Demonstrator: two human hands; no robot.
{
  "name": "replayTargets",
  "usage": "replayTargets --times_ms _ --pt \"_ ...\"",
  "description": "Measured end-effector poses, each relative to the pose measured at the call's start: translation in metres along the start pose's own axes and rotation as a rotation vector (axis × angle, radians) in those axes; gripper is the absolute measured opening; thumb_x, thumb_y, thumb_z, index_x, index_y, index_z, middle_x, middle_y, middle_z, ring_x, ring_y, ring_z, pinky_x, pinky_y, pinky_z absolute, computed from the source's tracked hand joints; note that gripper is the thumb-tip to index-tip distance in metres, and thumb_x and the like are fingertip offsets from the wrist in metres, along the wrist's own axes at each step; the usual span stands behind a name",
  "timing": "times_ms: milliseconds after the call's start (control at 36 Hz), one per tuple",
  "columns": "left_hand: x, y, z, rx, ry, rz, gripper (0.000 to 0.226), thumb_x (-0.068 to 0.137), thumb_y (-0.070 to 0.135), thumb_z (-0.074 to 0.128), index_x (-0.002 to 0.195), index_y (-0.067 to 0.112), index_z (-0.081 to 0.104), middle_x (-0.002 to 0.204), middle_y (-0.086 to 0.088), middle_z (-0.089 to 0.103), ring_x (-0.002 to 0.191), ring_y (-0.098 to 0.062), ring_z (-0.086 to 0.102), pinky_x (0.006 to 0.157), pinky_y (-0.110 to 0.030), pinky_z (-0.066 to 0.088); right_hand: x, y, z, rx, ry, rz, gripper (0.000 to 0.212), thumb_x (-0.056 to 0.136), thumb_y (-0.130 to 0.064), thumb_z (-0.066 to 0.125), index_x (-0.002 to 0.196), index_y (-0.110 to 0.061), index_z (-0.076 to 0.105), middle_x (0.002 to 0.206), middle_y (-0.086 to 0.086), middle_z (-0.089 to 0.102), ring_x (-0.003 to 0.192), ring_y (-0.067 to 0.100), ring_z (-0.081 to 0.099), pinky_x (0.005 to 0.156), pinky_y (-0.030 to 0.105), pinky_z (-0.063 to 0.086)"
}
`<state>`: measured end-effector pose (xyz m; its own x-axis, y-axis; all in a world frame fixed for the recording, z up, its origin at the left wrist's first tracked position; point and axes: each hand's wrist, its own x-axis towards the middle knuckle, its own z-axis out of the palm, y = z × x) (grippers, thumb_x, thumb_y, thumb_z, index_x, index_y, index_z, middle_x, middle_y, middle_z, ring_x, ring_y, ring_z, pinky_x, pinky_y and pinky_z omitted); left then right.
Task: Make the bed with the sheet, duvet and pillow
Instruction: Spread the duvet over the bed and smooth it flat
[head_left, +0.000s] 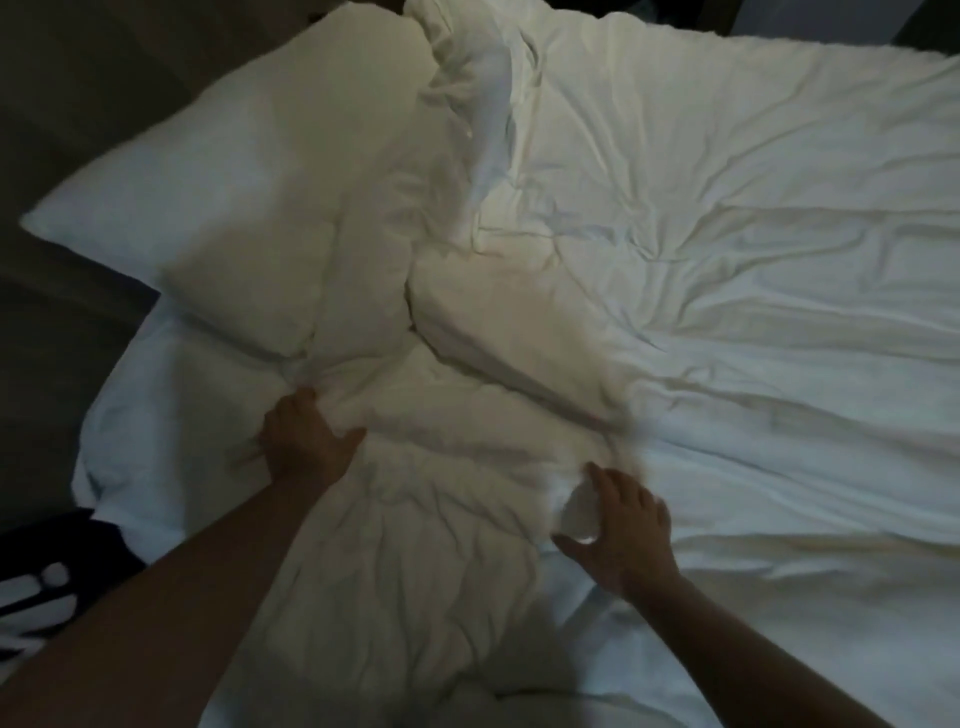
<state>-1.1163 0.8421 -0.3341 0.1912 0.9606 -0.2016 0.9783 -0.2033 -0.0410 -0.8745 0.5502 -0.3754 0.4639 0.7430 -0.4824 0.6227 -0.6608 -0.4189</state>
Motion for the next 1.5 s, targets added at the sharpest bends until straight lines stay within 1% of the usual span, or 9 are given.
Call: replayTargets --times_ms 111,250,417,528,694,889,1083,1333,1500 --pt "0.000 -0.009 -0.018 0.161 -0.019 0.050 0.014 0.083 0.037 0.071 0.086 0.023 0.067 0.096 -0.005 0.068 0.099 -0.032 0.058 0.086 -0.038 0.033 -0.019 0.015 0.010 -0.203 -0.238 0.041 0.115 0.071 -0.072 0.065 0.157 -0.029 0.001 0.165 -0.002 0.002 0.152 0.021 0.003 0.111 0.069 0.016" --pt "-0.015 -0.057 -0.023 0.101 0.039 0.153 0.020 0.074 0.038 0.067 0.070 0.018 0.065 0.076 -0.003 0.067 0.080 -0.030 0.065 0.086 -0.041 0.031 -0.041 0.015 0.012 -0.164 -0.253 0.009 0.109 0.075 -0.070 0.061 0.157 -0.028 0.001 0.165 -0.001 0.002 0.152 0.024 -0.001 0.114 0.064 0.019" --pt "-0.066 -0.022 -0.024 0.118 -0.023 0.066 0.041 0.066 0.025 0.085 0.096 0.007 0.065 0.102 -0.022 0.059 0.096 -0.042 0.059 0.083 -0.047 0.045 -0.113 0.034 -0.004 -0.065 -0.250 -0.003 0.098 0.080 -0.074 0.052 0.156 -0.030 0.008 0.164 -0.002 0.012 0.150 0.026 0.011 0.118 0.050 0.015" --pt "-0.156 0.042 -0.010 -0.091 -0.036 0.374 0.051 0.060 0.038 0.079 0.100 0.013 0.059 0.099 -0.013 0.058 0.094 -0.036 0.057 0.079 -0.045 0.046 -0.176 0.063 -0.021 0.123 -0.017 0.014 0.083 0.085 -0.057 0.061 0.153 -0.026 0.027 0.158 0.000 0.028 0.145 0.023 0.028 0.117 0.036 0.029" --pt "-0.340 0.139 0.010 -0.182 -0.505 0.834 0.045 0.066 0.058 0.052 0.095 0.024 0.061 0.100 0.004 0.058 0.094 -0.022 0.057 0.080 -0.034 0.041 -0.273 0.145 -0.032 0.238 0.212 0.230 0.075 0.078 -0.038 0.077 0.144 -0.024 0.044 0.148 0.000 0.043 0.135 0.021 0.040 0.105 0.039 0.040" --pt "-0.499 0.240 0.046 -0.002 -0.915 0.769 0.092 0.059 0.065 0.054 0.141 0.026 0.043 0.146 0.000 0.044 0.133 -0.021 0.043 0.108 -0.031 0.037 -0.384 0.272 -0.039 0.173 -0.117 0.590 0.076 0.086 -0.046 0.063 0.151 -0.028 0.027 0.155 0.000 0.030 0.136 0.026 0.038 0.108 0.040 0.036" --pt "-0.598 0.293 0.051 0.265 -0.883 0.740 0.038 0.085 0.044 0.062 0.119 0.028 0.061 0.129 -0.003 0.060 0.119 -0.027 0.057 0.094 -0.031 0.043 -0.479 0.361 -0.063 0.322 -0.302 0.720 0.069 0.087 -0.039 0.063 0.148 -0.023 0.034 0.150 0.006 0.035 0.133 0.027 0.045 0.107 0.034 0.038" --pt "-0.610 0.337 0.018 0.631 -0.885 0.877 0.065 0.079 0.043 0.071 0.133 0.014 0.051 0.136 -0.010 0.054 0.125 -0.026 0.055 0.097 -0.035 0.046 -0.553 0.415 -0.098 0.509 -0.063 0.867 0.062 0.087 -0.026 0.069 0.143 -0.015 0.043 0.140 0.015 0.046 0.127 0.029 0.049 0.101 0.034 0.039" --pt "-0.686 0.387 0.014 0.225 -0.808 1.003 0.028 0.086 0.033 0.060 0.108 0.016 0.057 0.119 -0.011 0.059 0.113 -0.029 0.057 0.086 -0.032 0.044 -0.577 0.456 -0.114 0.602 0.065 0.936 0.063 0.088 -0.027 0.068 0.144 -0.015 0.042 0.142 0.013 0.046 0.128 0.029 0.049 0.105 0.038 0.037"
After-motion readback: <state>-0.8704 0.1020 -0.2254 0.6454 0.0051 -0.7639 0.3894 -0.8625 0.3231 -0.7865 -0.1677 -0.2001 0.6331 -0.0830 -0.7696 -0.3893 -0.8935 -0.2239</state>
